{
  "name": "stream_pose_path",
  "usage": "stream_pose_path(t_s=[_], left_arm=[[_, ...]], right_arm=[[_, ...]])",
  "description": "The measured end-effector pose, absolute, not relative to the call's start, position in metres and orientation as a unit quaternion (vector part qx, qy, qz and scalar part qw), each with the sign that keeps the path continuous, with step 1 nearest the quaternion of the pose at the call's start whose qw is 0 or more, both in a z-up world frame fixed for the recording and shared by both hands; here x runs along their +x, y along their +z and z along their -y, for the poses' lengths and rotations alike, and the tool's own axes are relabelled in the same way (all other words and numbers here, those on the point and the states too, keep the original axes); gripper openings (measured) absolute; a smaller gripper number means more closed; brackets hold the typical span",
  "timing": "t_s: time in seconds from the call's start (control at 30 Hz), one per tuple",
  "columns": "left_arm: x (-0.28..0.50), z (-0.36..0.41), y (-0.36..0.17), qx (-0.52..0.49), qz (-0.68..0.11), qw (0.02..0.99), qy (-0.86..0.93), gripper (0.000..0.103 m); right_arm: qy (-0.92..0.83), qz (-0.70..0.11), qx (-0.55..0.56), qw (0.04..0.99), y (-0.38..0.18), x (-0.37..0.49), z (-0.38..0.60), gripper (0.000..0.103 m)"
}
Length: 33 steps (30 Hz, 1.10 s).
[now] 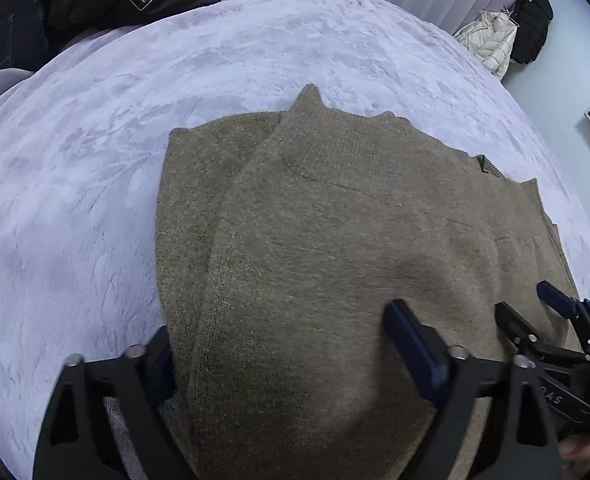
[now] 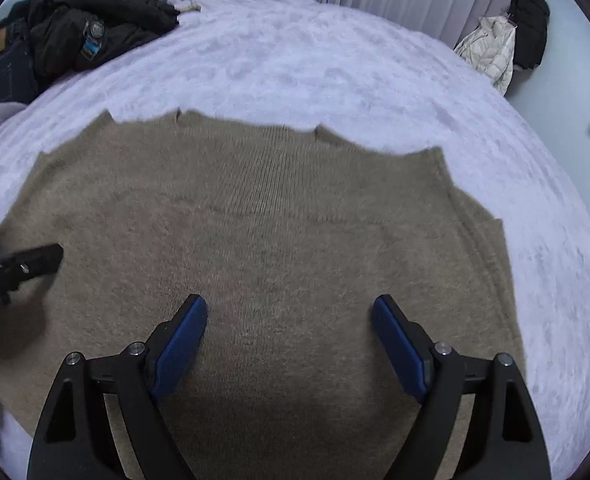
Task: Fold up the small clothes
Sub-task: 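Grasp the sweater side edge with the left gripper and fold it inward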
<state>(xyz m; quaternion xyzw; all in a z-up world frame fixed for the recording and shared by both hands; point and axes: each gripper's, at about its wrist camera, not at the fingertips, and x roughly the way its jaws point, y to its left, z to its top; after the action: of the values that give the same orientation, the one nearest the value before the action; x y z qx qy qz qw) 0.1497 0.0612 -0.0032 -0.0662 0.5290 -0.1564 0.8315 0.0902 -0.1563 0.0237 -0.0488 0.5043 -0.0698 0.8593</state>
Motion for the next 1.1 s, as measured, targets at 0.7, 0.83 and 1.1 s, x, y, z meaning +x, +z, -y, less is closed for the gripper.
stream_pose_path(t_s=[0.7,0.83,1.1], left_arm=[[0.138,0.007,0.077,-0.006,-0.551,0.83,-0.084,0.025],[0.126,0.058,0.109,0.029,-0.545,0.836,-0.06,0.023],[0.112,0.181,0.122,0.067,-0.545,0.831,-0.093,0.016]], right_arm=[[-0.075,-0.473,-0.051,0.876,0.053,0.059,0.227,0.094],[-0.083,-0.44,-0.042,0.893,0.069,0.038,0.255,0.094],[-0.082,-0.433,-0.002,0.898,0.071,0.009,0.323,0.094]])
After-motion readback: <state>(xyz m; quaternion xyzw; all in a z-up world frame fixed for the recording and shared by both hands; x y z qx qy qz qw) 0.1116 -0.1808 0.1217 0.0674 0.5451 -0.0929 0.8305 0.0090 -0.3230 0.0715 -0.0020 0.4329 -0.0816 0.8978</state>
